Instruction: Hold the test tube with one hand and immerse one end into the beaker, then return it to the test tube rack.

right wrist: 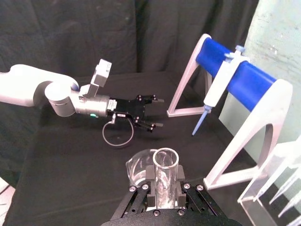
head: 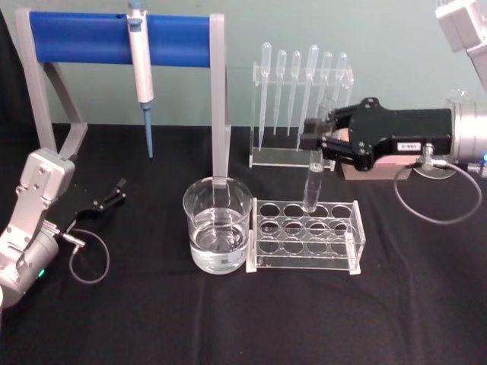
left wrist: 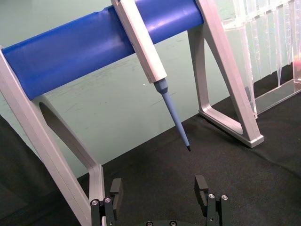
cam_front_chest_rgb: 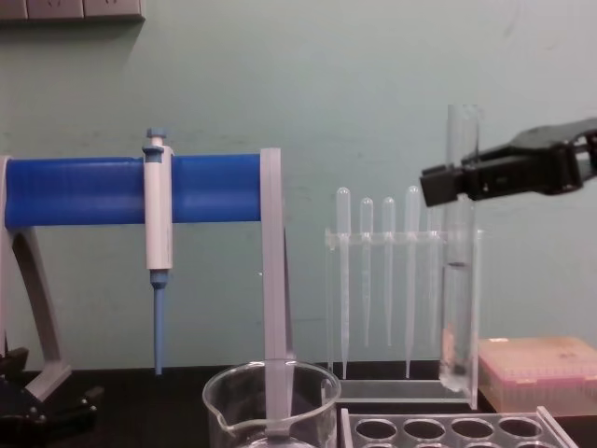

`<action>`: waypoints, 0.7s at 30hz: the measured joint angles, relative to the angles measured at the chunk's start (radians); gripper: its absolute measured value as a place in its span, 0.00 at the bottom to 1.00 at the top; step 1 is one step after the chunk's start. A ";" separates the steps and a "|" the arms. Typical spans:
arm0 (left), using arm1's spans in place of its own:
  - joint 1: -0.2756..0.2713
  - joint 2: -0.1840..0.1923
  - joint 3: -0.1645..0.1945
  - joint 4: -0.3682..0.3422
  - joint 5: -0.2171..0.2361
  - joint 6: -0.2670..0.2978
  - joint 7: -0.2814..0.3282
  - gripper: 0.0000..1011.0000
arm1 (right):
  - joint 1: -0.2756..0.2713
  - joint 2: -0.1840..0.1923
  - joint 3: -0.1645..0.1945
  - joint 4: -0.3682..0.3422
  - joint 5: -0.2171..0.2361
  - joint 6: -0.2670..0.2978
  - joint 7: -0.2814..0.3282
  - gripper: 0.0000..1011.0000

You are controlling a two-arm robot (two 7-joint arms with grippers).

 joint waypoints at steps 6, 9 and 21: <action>0.000 0.000 0.000 0.000 0.000 0.000 0.000 0.99 | 0.083 -0.054 -0.046 0.056 -0.024 -0.003 0.029 0.24; 0.000 0.000 0.000 0.000 0.000 0.000 0.000 0.99 | 0.123 -0.089 -0.069 0.092 -0.035 -0.010 0.043 0.23; 0.000 0.000 0.000 0.000 0.000 0.000 0.000 0.99 | 0.231 -0.240 -0.141 0.255 -0.038 -0.071 0.090 0.23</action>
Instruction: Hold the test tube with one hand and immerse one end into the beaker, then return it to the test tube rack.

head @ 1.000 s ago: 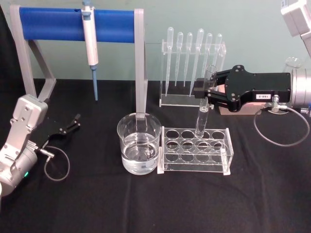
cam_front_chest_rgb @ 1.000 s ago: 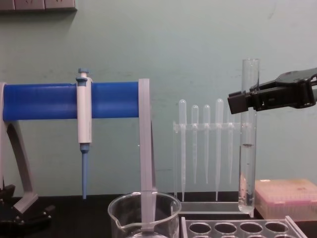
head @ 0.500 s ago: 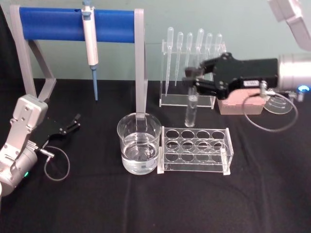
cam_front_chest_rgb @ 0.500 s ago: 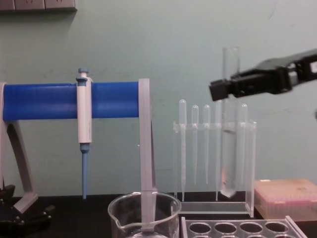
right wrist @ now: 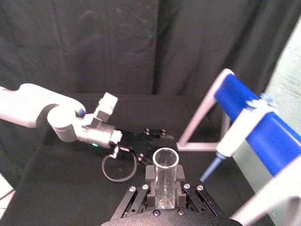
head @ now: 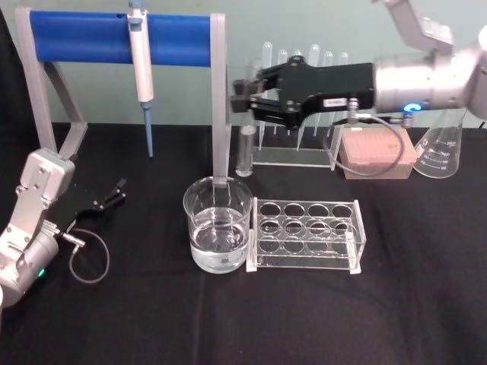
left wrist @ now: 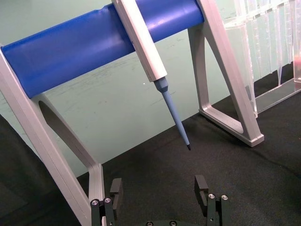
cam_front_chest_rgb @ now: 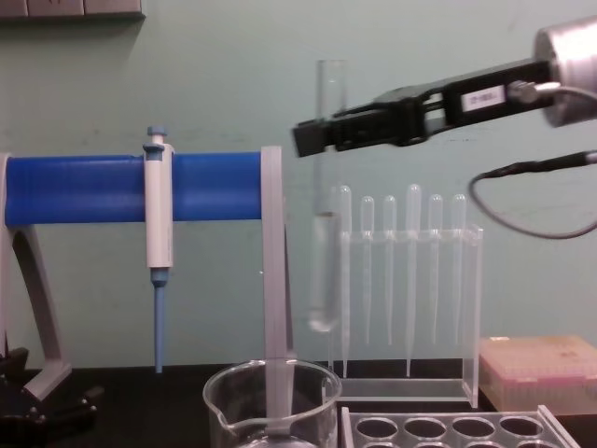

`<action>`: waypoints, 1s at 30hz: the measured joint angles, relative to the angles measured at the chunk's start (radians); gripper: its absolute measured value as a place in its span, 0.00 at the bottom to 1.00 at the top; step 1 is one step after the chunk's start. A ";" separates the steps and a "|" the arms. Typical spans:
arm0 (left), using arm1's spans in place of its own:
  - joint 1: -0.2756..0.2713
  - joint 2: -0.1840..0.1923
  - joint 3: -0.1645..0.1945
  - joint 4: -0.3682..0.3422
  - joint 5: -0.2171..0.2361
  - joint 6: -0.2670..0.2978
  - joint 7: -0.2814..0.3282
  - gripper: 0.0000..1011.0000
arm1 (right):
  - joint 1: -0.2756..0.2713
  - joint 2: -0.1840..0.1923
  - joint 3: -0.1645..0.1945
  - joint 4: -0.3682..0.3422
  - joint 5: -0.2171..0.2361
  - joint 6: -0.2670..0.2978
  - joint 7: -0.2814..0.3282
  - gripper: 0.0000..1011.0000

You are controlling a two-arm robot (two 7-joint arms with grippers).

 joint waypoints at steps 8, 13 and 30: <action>0.000 0.000 0.000 0.000 0.000 0.000 0.000 0.99 | 0.004 -0.051 -0.036 0.055 0.014 -0.024 0.014 0.24; 0.000 0.000 0.000 0.000 0.000 0.000 0.000 0.99 | -0.005 -0.061 -0.050 0.071 0.019 -0.029 0.018 0.24; 0.000 0.000 0.000 0.000 0.000 0.000 0.000 0.99 | -0.044 -0.117 -0.091 0.187 -0.012 -0.098 0.035 0.24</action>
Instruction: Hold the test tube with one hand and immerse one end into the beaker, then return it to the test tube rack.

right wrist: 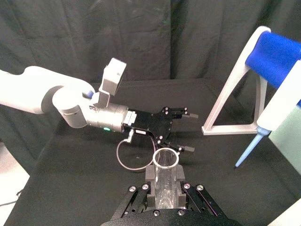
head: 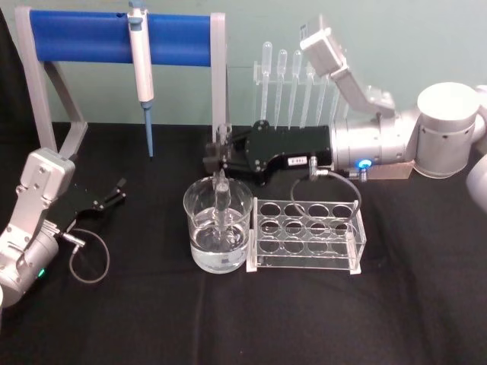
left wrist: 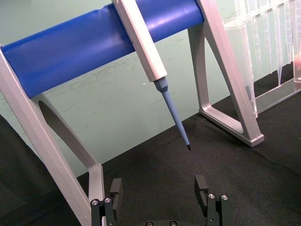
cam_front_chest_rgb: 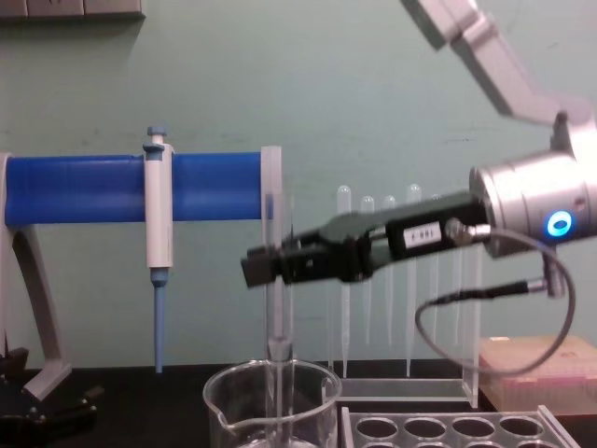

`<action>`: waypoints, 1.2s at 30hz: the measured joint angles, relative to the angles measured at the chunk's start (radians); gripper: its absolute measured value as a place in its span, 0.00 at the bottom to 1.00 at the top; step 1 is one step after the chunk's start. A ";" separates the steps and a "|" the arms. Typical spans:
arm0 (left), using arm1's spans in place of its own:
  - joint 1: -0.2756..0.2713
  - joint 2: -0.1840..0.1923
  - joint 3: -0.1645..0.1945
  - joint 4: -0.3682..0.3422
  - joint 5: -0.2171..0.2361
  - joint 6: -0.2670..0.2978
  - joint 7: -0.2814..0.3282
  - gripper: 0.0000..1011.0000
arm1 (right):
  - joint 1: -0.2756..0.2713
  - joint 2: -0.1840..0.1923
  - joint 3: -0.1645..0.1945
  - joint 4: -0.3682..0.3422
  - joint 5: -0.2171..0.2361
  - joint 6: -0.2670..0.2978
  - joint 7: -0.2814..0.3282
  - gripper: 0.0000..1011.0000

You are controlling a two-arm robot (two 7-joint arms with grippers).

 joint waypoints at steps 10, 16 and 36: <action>0.000 0.000 0.000 0.000 0.000 0.000 0.000 0.99 | -0.036 -0.026 -0.002 0.046 -0.026 -0.038 0.005 0.24; 0.000 0.000 0.000 0.000 0.000 0.000 0.000 0.99 | -0.052 -0.027 0.001 0.050 -0.044 -0.049 -0.001 0.24; 0.000 0.000 0.000 0.000 0.000 0.000 0.000 0.99 | -0.087 -0.038 0.027 0.050 -0.102 -0.080 -0.030 0.24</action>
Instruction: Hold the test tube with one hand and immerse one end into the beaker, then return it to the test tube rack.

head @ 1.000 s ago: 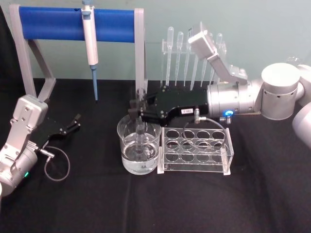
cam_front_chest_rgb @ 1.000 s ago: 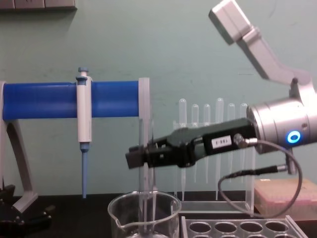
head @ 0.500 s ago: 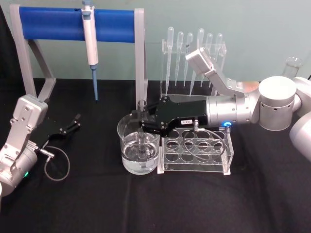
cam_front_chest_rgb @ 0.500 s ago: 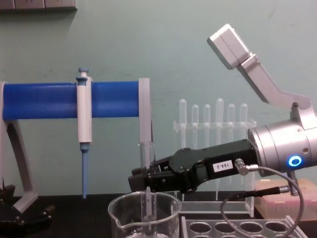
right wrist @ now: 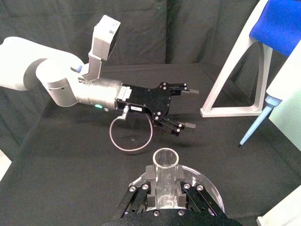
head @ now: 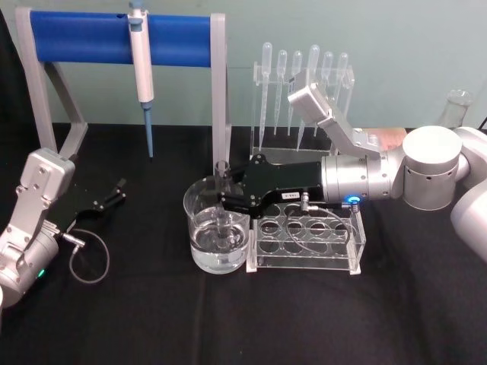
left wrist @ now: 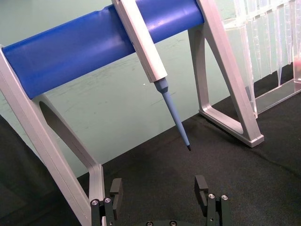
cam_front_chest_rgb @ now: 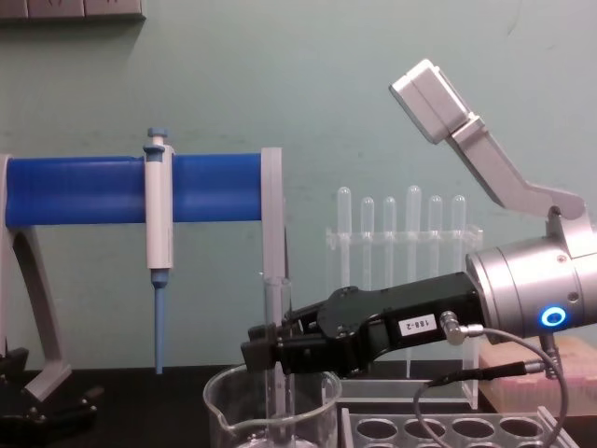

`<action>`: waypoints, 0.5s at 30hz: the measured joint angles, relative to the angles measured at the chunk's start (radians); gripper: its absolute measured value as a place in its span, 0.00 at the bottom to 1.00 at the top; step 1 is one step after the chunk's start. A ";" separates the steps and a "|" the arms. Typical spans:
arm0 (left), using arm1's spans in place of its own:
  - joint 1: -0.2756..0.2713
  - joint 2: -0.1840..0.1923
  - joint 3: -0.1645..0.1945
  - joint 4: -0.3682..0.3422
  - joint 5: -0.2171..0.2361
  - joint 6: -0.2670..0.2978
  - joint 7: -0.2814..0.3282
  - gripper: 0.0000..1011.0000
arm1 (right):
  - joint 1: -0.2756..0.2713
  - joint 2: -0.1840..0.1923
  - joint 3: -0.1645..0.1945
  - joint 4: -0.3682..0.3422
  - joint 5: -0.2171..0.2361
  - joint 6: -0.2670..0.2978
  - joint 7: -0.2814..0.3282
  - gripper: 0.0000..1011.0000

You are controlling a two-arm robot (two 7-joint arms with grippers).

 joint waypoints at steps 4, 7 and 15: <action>0.000 0.000 0.000 0.000 0.000 0.000 0.000 0.99 | -0.004 0.000 0.002 -0.003 -0.009 0.000 -0.004 0.24; 0.000 0.000 0.000 0.000 0.000 0.000 0.000 0.99 | -0.004 0.000 0.002 -0.003 -0.009 0.000 -0.004 0.24; 0.000 0.000 0.000 0.000 0.000 0.000 0.000 0.99 | -0.003 0.001 0.002 -0.003 -0.007 0.001 -0.004 0.24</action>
